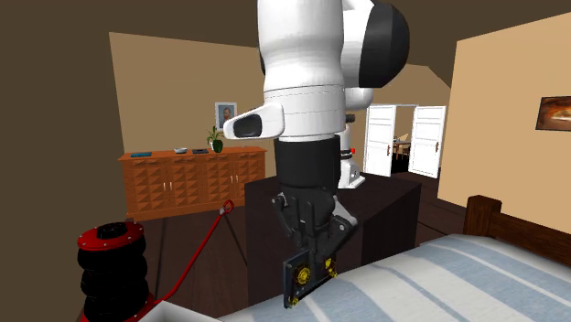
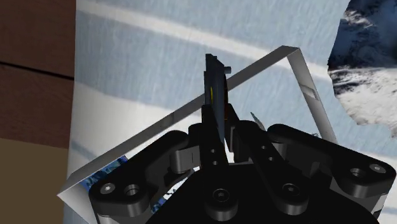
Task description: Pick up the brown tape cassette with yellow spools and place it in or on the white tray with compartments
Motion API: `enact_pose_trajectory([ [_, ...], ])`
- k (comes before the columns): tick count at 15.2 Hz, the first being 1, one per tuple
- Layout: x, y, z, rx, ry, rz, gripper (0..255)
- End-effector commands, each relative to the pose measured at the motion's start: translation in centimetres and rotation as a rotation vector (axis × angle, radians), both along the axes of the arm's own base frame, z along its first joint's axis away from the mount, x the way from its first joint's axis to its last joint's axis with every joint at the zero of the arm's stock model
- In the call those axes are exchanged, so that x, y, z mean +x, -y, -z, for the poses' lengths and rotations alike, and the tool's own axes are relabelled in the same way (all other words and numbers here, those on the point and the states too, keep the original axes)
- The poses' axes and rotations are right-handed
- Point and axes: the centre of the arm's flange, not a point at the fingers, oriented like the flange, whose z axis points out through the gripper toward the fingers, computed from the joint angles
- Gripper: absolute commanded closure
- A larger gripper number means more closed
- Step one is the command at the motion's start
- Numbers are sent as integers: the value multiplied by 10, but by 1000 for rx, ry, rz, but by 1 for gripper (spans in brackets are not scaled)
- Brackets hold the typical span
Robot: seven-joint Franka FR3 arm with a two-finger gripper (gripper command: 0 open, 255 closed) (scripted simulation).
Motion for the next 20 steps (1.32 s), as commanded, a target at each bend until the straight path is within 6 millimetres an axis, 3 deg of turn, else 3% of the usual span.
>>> enact_pose_trajectory([
  [1,27,1,-2,-1,0,0,255],
  [9,127,10,-6,-1,0,0,255],
  [20,127,10,53,-1,0,0,255],
])
